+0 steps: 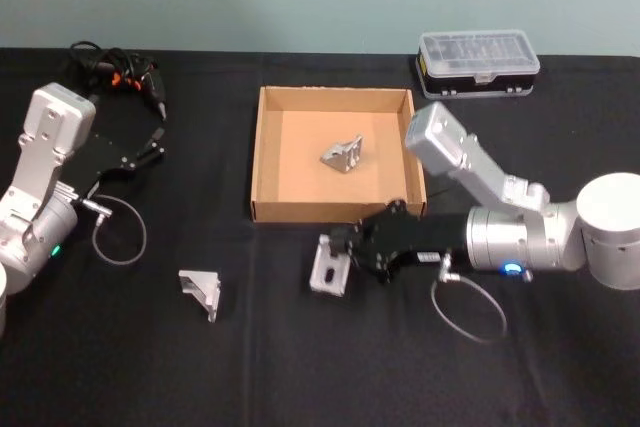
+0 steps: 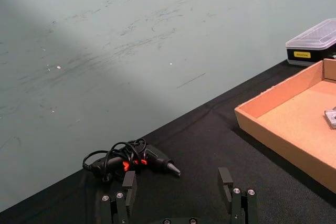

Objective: Use one hand to pick up the angle iron from the table and place it into the box.

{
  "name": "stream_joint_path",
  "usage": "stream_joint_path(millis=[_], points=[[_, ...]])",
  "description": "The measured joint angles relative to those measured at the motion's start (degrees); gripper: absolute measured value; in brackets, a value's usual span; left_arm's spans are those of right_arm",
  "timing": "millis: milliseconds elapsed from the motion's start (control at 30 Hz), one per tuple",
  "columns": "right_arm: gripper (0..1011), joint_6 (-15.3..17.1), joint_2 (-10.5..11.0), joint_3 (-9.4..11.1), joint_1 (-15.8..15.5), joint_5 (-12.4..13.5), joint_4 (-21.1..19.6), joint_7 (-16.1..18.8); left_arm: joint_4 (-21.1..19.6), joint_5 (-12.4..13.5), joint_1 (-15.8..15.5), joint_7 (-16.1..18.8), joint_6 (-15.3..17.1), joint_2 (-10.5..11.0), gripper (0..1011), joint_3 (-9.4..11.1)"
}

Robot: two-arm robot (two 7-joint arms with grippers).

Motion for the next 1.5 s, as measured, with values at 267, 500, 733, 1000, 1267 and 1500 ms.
stream_joint_path(millis=[267, 500, 733, 1000, 1267, 1500], points=[[57, 0.17, -1.70, 4.31, 0.75, 4.01, -1.24, -4.02, 0.00, 0.00, 0.00, 0.00, 0.00, 0.00, 1011, 0.00], [56, 0.11, -4.46, 6.97, 4.59, 4.66, 2.70, -8.20, 0.00, 0.00, 0.00, 0.00, 0.00, 0.00, 1011, 0.00], [57, 0.24, -8.90, 7.33, 10.70, 1.59, 12.56, -11.82, 0.00, 0.00, 0.00, 0.00, 0.00, 0.00, 1011, 0.00], [57, 0.02, -14.64, 6.21, 17.15, -3.10, 26.53, -14.35, 0.00, 0.00, 0.00, 0.00, 0.00, 0.00, 1011, 0.00], [57, -0.18, -17.75, 5.04, 19.58, -5.61, 32.87, -14.43, 0.00, 0.00, 0.00, 0.00, 0.00, 0.00, 1011, 0.00], [57, -0.38, -19.12, 4.68, 20.22, -7.30, 35.82, -14.35, 0.00, 0.00, 0.00, 0.00, 0.00, 0.00, 1011, 0.00]])
